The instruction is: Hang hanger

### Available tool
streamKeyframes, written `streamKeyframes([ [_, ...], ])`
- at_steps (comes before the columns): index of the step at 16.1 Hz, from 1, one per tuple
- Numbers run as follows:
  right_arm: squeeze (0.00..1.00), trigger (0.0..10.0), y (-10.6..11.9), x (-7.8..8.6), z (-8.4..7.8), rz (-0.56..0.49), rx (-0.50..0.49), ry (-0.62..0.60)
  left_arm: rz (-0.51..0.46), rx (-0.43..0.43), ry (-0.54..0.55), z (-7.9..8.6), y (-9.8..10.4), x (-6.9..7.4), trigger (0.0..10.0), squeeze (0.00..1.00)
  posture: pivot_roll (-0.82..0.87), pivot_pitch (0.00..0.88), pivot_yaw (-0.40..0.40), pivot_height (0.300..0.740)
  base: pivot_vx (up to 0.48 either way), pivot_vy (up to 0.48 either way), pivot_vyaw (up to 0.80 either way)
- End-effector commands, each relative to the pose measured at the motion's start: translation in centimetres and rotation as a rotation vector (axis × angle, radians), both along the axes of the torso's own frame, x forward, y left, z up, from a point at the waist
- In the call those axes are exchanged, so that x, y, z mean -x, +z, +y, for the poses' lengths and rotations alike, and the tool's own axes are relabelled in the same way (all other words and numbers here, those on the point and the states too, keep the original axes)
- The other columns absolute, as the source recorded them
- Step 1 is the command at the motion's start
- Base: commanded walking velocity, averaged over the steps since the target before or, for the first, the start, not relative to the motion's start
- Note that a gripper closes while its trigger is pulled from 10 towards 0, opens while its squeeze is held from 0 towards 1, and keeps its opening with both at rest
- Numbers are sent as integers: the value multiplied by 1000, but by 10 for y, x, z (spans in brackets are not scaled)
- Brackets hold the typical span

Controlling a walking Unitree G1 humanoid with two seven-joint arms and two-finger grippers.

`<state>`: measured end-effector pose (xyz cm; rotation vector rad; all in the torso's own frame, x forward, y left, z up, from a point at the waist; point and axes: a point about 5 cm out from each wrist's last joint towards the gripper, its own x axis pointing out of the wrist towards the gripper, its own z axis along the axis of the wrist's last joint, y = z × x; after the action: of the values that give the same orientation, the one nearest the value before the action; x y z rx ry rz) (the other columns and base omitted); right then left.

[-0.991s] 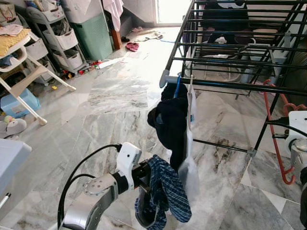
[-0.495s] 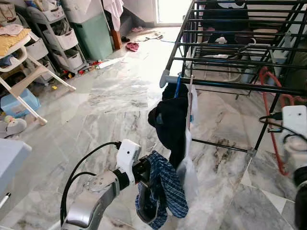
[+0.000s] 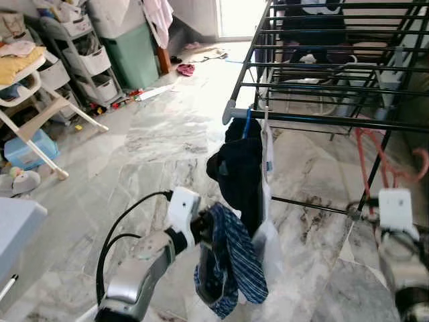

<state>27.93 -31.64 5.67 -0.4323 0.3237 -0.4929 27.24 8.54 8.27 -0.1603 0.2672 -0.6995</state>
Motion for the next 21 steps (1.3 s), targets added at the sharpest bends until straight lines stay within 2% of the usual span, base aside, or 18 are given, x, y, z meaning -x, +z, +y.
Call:
streamKeyframes([
  [1, 0, 627, 3, 0, 13, -46, 20, 48, -43, -13, 84, 11, 5, -9, 10000, 0, -192, 0, 112, 740, 0, 0, 0],
  [2, 0, 3529, -2, 9, 20, -50, 16, 87, -50, 4, 108, 12, 6, -12, 10000, 0, -199, 1, 113, 740, 0, 0, 0],
  [3, 0, 10000, -8, 23, 26, -50, 24, 106, -86, -1, 140, 12, 10, -15, 10000, 0, -214, 3, 117, 740, 0, 0, 0],
  [5, 0, 10000, -9, 37, 37, -86, 18, 143, -153, -30, 215, 16, 15, -18, 10000, 0, -232, 9, 127, 740, 0, 0, 0],
  [7, 0, 10000, -1, 42, 55, -143, -11, 192, -181, -42, 299, 20, 18, -19, 10000, 0, -240, 24, 137, 740, 0, 0, 0],
  [8, 0, 10000, 7, 44, 73, -189, -75, 242, -212, -139, 371, 28, 15, -14, 10000, 0, -241, 33, 141, 740, 0, 0, 0],
  [10, 0, 10000, 15, 45, 86, -223, -105, 286, -243, -202, 390, 33, 11, -7, 10000, 0, -239, 42, 140, 740, 0, 0, 0],
  [12, 0, 10000, 17, 43, 106, -238, -166, 352, -205, -286, 485, 50, -4, 7, 10000, 0, -221, 40, 127, 740, 0, 0, 0],
  [14, 0, 10000, 22, 34, 130, -239, -205, 453, -216, -375, 550, 62, -13, 17, 10000, 0, -180, 19, 97, 740, 0, 0, 0],
  [17, 0, 10000, 28, 15, 142, -228, -216, 546, -225, -402, 691, 74, -11, 18, 10000, 0, -105, 0, 41, 740, 0, 0, 0],
  [18, 0, 10000, 25, 6, 142, -208, -211, 556, -217, -414, 726, 76, -14, 20, 10000, 0, -68, 0, 1, 740, 0, 0, 0],
  [20, 0, 10000, 30, -6, 148, -201, -228, 595, -169, -342, 771, 82, -13, 27, 10000, 0, -37, 0, -43, 740, 0, 0, 0],
  [21, 0, 10000, 31, -12, 153, -191, -232, 634, -182, -365, 817, 87, -13, 30, 10000, 0, -1, 0, -81, 740, 0, 0, 0],
])
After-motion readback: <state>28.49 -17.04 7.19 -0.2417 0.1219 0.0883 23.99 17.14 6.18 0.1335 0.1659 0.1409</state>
